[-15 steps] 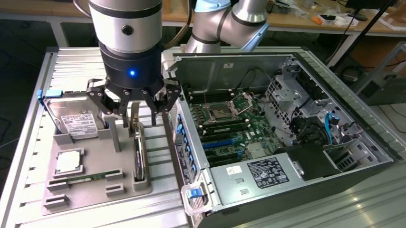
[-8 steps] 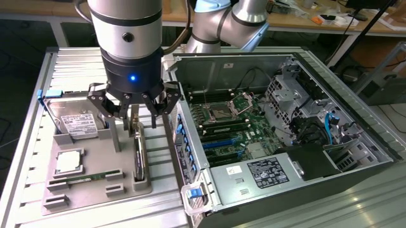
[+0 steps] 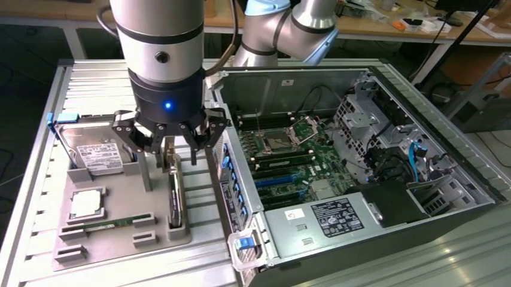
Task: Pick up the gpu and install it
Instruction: 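Pick up the gpu and move the gpu toward the slot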
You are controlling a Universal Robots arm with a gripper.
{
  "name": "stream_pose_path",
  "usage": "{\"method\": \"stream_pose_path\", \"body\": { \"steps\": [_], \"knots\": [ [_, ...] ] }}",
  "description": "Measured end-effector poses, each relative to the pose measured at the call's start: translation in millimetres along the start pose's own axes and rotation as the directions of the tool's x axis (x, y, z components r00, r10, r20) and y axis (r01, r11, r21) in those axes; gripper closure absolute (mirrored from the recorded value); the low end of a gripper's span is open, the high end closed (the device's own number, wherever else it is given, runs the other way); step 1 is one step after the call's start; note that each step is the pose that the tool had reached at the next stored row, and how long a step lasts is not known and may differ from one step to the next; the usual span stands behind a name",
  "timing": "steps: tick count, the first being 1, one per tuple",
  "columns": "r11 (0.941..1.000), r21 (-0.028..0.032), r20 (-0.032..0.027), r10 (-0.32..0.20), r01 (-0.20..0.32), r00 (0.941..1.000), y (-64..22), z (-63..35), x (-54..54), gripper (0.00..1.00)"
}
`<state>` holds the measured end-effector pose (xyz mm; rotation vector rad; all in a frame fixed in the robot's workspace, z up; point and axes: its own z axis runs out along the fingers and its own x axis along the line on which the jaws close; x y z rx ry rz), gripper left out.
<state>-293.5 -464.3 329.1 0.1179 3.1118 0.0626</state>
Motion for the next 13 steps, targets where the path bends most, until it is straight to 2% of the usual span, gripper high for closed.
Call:
{"method": "stream_pose_path", "body": {
  "steps": [13],
  "knots": [
    [1.0000, -0.0001, 0.0000, 0.000, 0.000, 1.0000, -0.7, 16.7, 0.4, 0.46]
  ]
}}
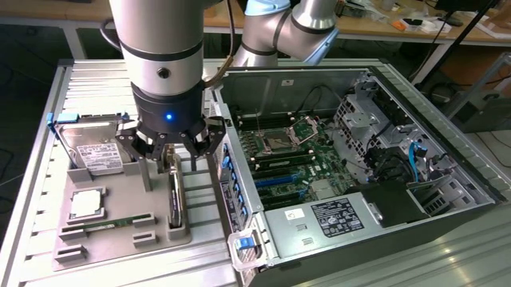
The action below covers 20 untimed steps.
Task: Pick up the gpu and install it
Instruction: 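Pick up the gpu and move the gpu toward the slot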
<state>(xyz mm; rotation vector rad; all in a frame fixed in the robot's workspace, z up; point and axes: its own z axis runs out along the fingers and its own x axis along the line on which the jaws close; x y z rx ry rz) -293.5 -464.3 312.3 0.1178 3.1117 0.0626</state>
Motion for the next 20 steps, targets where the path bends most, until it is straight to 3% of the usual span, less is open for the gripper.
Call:
{"method": "stream_pose_path", "body": {
  "steps": [20],
  "knots": [
    [1.0000, 0.0000, 0.0012, 0.000, 0.000, 1.0000, -0.9, 22.7, 0.6, 0.46]
  ]
}}
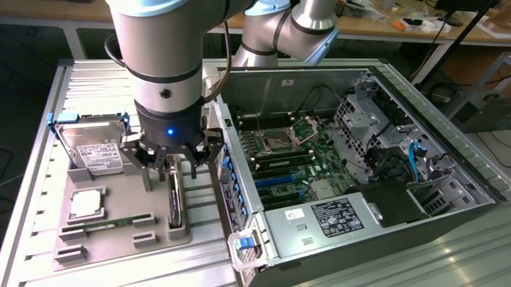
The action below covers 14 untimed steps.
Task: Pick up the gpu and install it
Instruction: 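Pick up the gpu and move the gpu toward the slot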
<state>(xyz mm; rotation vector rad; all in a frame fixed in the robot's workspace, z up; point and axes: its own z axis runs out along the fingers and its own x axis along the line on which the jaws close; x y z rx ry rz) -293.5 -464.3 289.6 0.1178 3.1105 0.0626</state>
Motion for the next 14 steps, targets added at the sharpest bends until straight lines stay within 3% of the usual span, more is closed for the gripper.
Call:
{"method": "stream_pose_path", "body": {
  "steps": [6, 14],
  "knots": [
    [1.0000, -0.0002, 0.0024, 0.000, 0.000, 1.0000, 0.5, 7.2, 1.1, 0.46],
    [1.0000, -0.0003, 0.0026, 0.000, 0.000, 1.0000, 1.4, 8.6, 1.8, 0.46]
  ]
}}
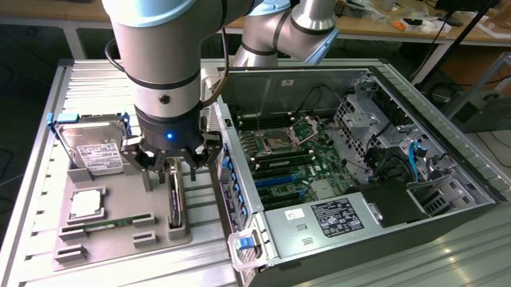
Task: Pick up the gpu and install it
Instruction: 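Pick up the gpu and move the gpu toward the slot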
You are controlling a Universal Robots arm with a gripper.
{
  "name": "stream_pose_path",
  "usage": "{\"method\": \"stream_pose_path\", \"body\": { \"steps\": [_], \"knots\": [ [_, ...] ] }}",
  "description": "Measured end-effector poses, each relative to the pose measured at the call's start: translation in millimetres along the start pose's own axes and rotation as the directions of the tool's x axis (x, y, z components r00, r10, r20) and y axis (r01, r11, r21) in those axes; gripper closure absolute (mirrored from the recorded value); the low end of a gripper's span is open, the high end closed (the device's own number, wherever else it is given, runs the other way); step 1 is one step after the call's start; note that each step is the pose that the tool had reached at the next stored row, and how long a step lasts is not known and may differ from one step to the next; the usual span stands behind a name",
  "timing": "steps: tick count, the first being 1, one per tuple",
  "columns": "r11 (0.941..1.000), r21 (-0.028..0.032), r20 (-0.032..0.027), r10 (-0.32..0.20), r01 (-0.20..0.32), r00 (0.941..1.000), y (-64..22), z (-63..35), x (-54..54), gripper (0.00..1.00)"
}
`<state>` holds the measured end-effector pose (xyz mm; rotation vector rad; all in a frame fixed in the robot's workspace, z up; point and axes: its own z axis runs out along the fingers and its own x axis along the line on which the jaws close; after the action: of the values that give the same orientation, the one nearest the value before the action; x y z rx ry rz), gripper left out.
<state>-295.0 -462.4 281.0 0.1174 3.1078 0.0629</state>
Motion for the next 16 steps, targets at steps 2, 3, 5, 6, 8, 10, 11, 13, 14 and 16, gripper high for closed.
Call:
{"method": "stream_pose_path", "body": {
  "steps": [2, 3, 5, 6, 8, 10, 11, 13, 14, 16],
  "knots": [
    [1.0000, 0.0001, 0.0003, 0.000, 0.000, 1.0000, 1.6, 1.5, 0.4, 0.46],
    [1.0000, 0.0002, 0.0002, 0.000, 0.000, 1.0000, 2.5, 1.9, 0.6, 0.46],
    [1.0000, 0.0001, 0.0003, 0.000, 0.000, 1.0000, 4.1, 2.9, 1.5, 0.46],
    [1.0000, 0.0001, 0.0005, 0.000, 0.000, 1.0000, 4.3, 3.3, 2.8, 0.46],
    [1.0000, 0.0001, 0.0008, 0.000, 0.000, 1.0000, 4.8, 3.8, 6.1, 0.46],
    [1.0000, -0.0002, 0.0019, 0.000, 0.000, 1.0000, 5.5, 4.8, 8.9, 0.46],
    [1.0000, -0.0002, 0.0025, 0.000, 0.000, 1.0000, 5.8, 5.3, 9.9, 0.46],
    [1.0000, -0.0001, 0.0037, 0.000, 0.000, 1.0000, 6.6, 6.6, 11.7, 0.46],
    [1.0000, -0.0001, 0.0043, 0.000, 0.000, 1.0000, 6.9, 7.2, 12.0, 0.46],
    [1.0000, -0.0003, 0.0060, 0.000, 0.000, 1.0000, 7.0, 8.7, 12.3, 0.46]
  ]
}}
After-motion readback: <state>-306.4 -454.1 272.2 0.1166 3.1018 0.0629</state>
